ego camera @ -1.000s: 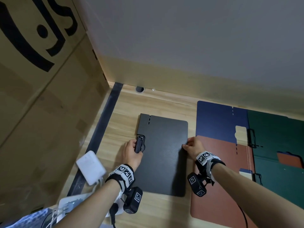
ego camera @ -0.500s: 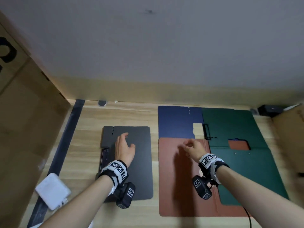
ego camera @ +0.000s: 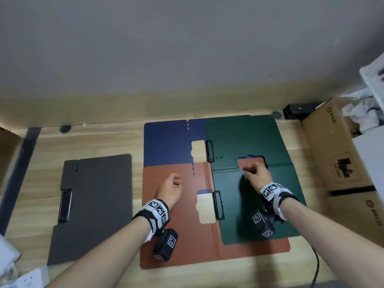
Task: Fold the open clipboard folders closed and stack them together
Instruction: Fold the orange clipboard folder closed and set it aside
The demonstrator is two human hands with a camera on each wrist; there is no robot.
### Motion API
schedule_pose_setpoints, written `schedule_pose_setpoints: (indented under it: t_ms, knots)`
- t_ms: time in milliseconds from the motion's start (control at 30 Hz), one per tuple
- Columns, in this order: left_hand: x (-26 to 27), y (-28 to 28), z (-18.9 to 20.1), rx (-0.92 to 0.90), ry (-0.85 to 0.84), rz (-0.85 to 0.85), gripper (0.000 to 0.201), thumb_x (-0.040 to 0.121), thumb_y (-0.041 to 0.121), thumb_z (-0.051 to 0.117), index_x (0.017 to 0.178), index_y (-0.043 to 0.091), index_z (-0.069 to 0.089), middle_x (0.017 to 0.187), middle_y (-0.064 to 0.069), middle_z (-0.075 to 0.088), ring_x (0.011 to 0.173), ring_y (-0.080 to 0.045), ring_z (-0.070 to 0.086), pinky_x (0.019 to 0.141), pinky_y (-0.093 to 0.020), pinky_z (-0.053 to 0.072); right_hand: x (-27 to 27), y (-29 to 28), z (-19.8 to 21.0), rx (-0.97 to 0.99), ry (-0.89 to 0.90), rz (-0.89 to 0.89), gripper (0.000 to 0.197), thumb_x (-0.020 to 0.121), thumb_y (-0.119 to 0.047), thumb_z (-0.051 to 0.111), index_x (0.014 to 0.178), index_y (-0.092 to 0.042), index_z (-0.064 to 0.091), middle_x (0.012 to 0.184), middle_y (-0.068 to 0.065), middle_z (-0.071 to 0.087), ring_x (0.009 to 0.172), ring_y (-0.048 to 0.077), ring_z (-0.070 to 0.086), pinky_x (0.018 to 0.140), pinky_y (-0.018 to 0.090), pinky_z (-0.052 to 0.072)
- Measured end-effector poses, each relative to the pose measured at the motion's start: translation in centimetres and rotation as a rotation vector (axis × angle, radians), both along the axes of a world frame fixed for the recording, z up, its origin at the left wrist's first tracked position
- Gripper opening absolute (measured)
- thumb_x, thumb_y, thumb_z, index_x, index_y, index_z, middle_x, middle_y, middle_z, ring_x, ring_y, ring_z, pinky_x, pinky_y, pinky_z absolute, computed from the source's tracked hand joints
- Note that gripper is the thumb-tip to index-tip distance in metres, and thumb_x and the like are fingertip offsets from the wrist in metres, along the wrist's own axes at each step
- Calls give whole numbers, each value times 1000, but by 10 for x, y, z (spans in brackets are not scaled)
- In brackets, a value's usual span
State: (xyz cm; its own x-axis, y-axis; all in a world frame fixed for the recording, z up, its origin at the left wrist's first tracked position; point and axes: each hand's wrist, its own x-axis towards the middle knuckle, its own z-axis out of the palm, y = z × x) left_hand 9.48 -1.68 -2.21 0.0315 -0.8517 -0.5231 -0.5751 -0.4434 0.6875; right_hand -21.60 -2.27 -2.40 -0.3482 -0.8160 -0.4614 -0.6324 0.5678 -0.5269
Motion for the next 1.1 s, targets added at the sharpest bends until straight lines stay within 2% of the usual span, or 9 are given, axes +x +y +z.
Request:
schedule_pose_setpoints:
  t_ms: [133,233,300,400,533,733,833,900,1100]
  knots:
    - [-53,15,-7,127,-17,-145,13,87,20,54,86,21,67,75,-1,75,70,-21,73,76,-39,59,-17,-3,-11,19,1,104,22,90,-14,64,110,-8,71,116,12,62,108,31,62,101,32,43]
    - [-85,26,-15,196,-132,-256,28,80,40,53,72,17,67,67,-1,74,67,-24,72,72,-40,60,-21,-3,-17,11,7,182,19,90,-26,64,104,-19,74,107,3,55,100,29,63,97,35,48]
    - [-99,31,-16,176,-253,-324,32,82,48,52,73,19,63,69,2,71,70,-24,69,73,-37,58,-23,-3,-17,3,20,226,17,89,-32,63,102,-26,73,104,-1,51,96,27,63,92,36,50]
    - [-110,34,-13,130,-430,-402,38,88,54,51,82,17,61,76,1,66,73,-24,62,66,-31,50,-24,-3,-16,19,83,286,21,88,-42,61,104,-31,70,103,-2,48,94,26,60,83,35,50]
    - [-115,38,-13,174,-559,-486,53,86,64,47,86,14,65,83,-2,66,74,-25,60,66,-29,46,-19,-4,-16,27,122,342,34,86,-48,63,112,-27,66,110,-2,51,97,23,59,82,36,51]
    - [-120,40,-12,131,-623,-564,50,85,62,48,91,15,65,90,-3,68,86,-26,63,72,-32,51,-14,-9,-21,26,132,323,41,74,-58,72,98,-26,62,112,-4,57,96,22,62,85,39,52]
    - [-122,41,-11,105,-627,-567,47,85,59,48,87,15,66,80,-1,66,75,-23,57,69,-31,50,-10,-8,-20,48,153,315,50,68,-64,73,98,-26,58,112,-6,56,96,22,62,84,39,51]
    - [-123,42,-11,89,-616,-564,46,84,57,47,80,14,65,76,-2,67,72,-23,59,64,-31,49,-9,-8,-19,62,173,330,53,68,-64,74,100,-26,56,113,-5,55,96,22,62,82,38,50]
    - [-121,47,-10,0,-617,-619,40,86,46,43,63,14,47,67,-3,58,69,-27,58,57,-31,41,-11,-10,-16,88,189,342,53,68,-61,75,100,-25,53,115,-4,53,97,23,62,82,37,49]
